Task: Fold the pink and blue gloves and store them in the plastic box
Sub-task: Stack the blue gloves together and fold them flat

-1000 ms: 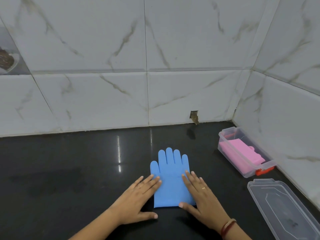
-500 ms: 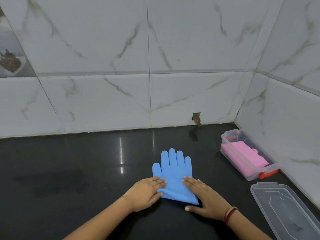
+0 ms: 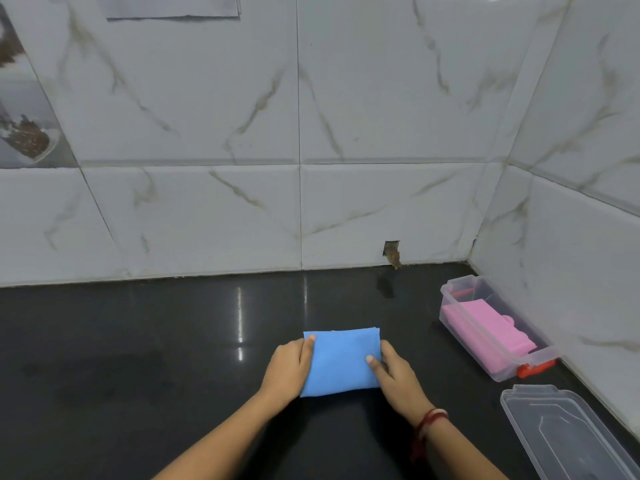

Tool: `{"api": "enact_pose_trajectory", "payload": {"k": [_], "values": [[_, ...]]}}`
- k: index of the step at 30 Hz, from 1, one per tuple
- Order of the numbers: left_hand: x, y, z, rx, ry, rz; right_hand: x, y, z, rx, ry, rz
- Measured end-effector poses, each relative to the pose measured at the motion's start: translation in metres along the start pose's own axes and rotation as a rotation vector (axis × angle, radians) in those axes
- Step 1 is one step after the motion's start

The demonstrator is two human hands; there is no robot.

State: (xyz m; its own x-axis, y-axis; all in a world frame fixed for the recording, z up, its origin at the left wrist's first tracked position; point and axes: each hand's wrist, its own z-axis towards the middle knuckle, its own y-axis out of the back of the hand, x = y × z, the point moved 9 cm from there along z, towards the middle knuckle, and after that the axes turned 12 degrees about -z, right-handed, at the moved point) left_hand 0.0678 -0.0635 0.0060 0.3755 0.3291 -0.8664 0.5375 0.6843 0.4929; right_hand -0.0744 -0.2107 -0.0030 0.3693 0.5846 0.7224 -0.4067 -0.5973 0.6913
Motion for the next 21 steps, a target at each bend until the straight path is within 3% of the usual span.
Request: {"api": "enact_pose_trajectory", "payload": {"k": [5, 9, 12, 14, 16, 19, 21], "values": [[0.022, -0.002, 0.003, -0.101, 0.173, 0.039, -0.004, -0.008, 0.009, 0.027, -0.109, -0.169], [0.022, -0.001, 0.004, -0.104, 0.194, 0.284, -0.012, -0.006, 0.009, -0.067, -0.264, -0.174], [0.020, 0.006, 0.000, -0.163, 0.179, 0.206, -0.014, -0.003, 0.005, -0.160, -0.321, -0.182], [0.009, 0.020, -0.009, -0.323, 0.044, 0.093, -0.013, -0.004, 0.001, -0.199, -0.335, -0.214], [-0.014, 0.023, -0.026, -0.414, -0.208, 0.084, -0.008, -0.002, -0.001, -0.223, -0.316, -0.299], [-0.048, -0.029, -0.050, -0.153, -0.590, 0.401, 0.024, 0.011, -0.004, -0.397, -0.117, -0.515], [-0.046, -0.057, -0.049, -0.003, -0.579, 0.604, 0.059, 0.010, -0.008, -0.476, 0.150, -0.630]]}}
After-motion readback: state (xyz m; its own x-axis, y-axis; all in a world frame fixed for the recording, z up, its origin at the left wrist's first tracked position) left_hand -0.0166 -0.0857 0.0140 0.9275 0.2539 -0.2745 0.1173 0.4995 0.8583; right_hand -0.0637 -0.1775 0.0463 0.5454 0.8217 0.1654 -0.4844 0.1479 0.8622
